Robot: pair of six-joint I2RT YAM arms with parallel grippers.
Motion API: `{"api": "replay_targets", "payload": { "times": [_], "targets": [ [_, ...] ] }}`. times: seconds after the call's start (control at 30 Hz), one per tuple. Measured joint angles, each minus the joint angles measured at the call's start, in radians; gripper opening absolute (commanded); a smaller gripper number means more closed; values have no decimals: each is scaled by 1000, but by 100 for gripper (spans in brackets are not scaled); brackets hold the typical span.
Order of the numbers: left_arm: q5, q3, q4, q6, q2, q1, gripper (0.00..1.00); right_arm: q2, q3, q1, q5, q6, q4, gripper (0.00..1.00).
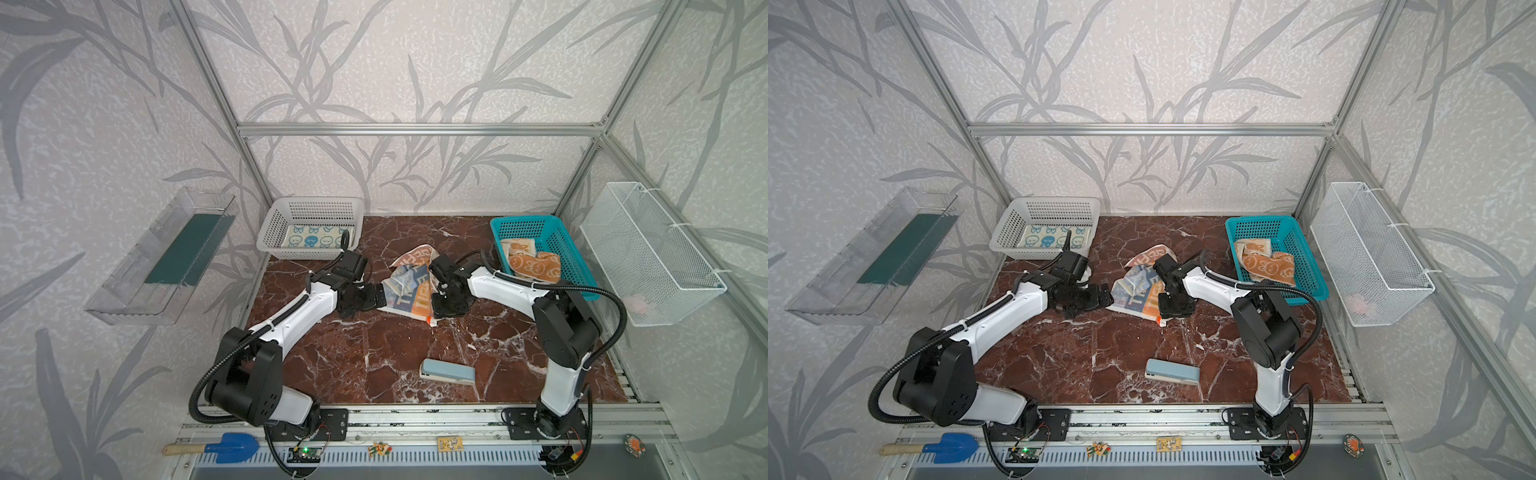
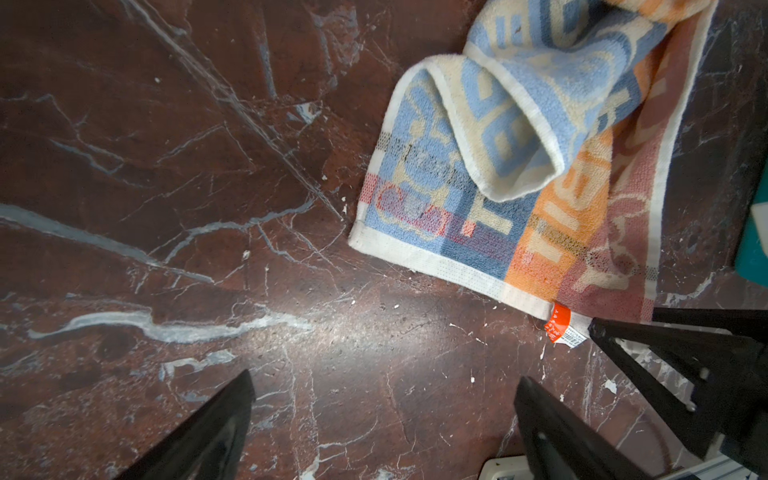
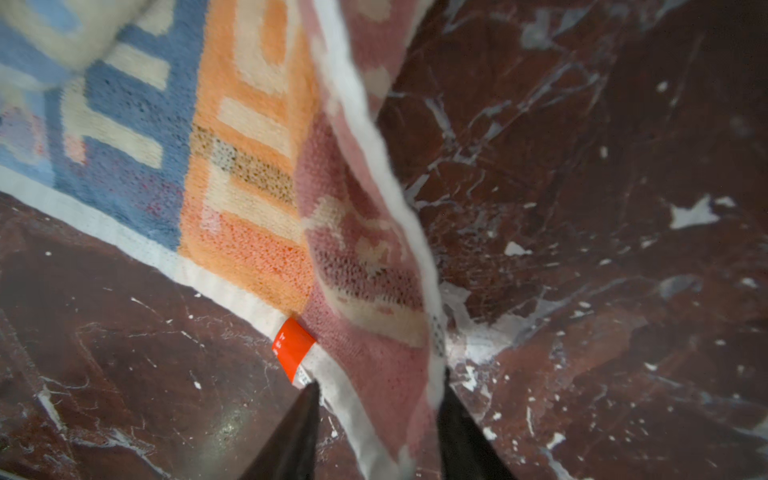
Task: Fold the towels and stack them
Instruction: 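Grasp one edge of the RABBIT towel with both grippers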
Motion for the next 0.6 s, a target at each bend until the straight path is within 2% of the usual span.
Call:
{"api": "replay_targets", "payload": {
  "times": [0.17,0.3,0.47,0.6],
  "targets": [
    [-16,20,-14,27,30,-11,99,5,-1,-3,-8,-2,16,10],
    [-21,68,-48,66,101,-12,94,5,-1,-13,-13,-5,18,2],
    [-35,145,-83,119,225,-18,87,5,-3,-22,-19,-9,19,0],
    [-38,167,-91,140,268,-27,82,5,-15,-23,-20,-12,21,0]
  ]
}}
